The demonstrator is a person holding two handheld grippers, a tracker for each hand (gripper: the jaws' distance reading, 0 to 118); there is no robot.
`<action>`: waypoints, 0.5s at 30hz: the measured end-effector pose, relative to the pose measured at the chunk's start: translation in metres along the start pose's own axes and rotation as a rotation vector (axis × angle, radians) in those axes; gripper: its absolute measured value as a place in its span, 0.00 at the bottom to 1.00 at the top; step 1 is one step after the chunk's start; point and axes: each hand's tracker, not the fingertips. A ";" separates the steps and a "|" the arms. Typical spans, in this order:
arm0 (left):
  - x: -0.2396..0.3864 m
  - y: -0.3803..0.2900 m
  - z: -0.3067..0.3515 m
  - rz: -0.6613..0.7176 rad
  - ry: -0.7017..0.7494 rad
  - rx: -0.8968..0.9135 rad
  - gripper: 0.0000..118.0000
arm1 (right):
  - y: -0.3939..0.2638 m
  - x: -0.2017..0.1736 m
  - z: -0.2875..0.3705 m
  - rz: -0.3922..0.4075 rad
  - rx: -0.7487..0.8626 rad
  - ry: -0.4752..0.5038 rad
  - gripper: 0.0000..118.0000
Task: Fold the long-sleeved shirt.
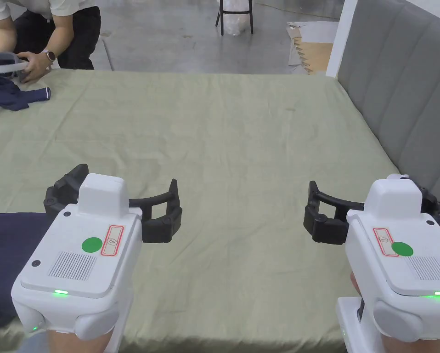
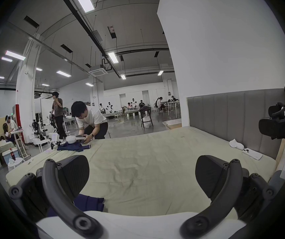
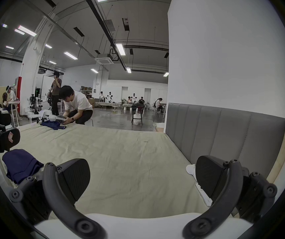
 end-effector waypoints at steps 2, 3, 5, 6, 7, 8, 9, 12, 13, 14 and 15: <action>0.000 -0.001 0.000 0.004 0.000 0.001 0.94 | 0.000 0.000 0.000 0.001 -0.006 0.005 1.00; 0.000 -0.001 0.000 0.004 0.000 0.000 0.94 | 0.000 -0.002 0.000 0.000 -0.003 0.005 1.00; 0.001 -0.001 0.001 0.001 0.000 -0.001 0.94 | 0.004 -0.007 0.001 0.005 -0.023 0.003 1.00; 0.001 0.000 0.001 0.001 0.001 -0.002 0.94 | 0.006 -0.010 0.002 0.013 -0.035 -0.001 1.00; 0.001 0.000 0.001 0.001 0.002 -0.002 0.94 | 0.008 -0.013 0.003 0.023 -0.041 -0.009 1.00; 0.001 0.000 0.001 0.002 0.001 -0.002 0.94 | 0.009 -0.017 0.004 0.034 -0.035 -0.021 1.00; 0.001 0.000 0.002 0.003 -0.001 -0.001 0.94 | 0.010 -0.019 0.005 0.034 -0.034 -0.027 1.00; 0.001 0.000 0.002 0.001 -0.001 0.000 0.94 | 0.017 -0.021 0.005 -0.037 -0.121 -0.003 1.00; 0.001 0.000 0.002 0.000 -0.001 0.000 0.94 | 0.019 -0.020 0.005 -0.076 -0.154 0.002 1.00; 0.001 0.000 0.002 0.000 -0.002 0.000 0.94 | 0.020 -0.019 0.004 -0.120 -0.187 0.011 1.00; 0.001 0.000 0.002 0.000 -0.002 0.000 0.94 | 0.021 -0.017 0.003 -0.147 -0.191 0.013 1.00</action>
